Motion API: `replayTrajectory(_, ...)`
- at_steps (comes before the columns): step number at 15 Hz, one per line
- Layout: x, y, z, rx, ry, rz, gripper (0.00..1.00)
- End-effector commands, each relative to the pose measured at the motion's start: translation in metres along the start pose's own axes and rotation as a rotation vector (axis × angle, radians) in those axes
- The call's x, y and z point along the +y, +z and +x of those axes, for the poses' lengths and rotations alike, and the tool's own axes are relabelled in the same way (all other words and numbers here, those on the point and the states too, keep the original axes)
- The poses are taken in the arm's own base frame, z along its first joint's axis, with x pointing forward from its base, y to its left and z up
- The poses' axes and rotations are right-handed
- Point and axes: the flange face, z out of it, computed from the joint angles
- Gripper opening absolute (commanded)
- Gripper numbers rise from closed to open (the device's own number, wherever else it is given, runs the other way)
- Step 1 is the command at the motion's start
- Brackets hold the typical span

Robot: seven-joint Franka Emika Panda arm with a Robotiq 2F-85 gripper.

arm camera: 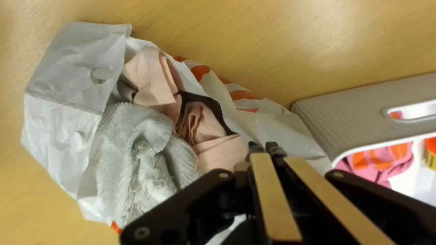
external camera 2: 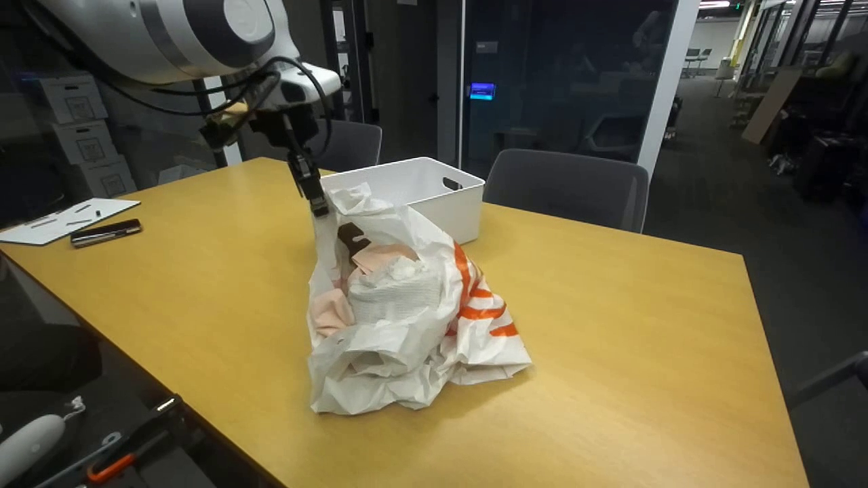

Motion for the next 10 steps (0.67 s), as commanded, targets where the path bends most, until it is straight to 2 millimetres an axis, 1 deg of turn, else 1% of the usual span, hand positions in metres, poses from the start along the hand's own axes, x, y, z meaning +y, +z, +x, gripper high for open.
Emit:
replayTrajectory(1, 0.002, 0.026, 0.013, -0.123, -0.050, 0.047, 0.07)
replayTrajectory(2, 0.004, 0.029, 0.014, -0.150, -0.059, 0.059, 0.30)
replayTrajectory(4, 0.008, 0.032, 0.015, -0.195, -0.058, 0.078, 0.32)
replayTrajectory(5, 0.012, 0.031, 0.014, -0.210, -0.048, 0.074, 0.37)
replayTrajectory(10, 0.038, 0.020, 0.001, -0.278, 0.028, -0.008, 0.77)
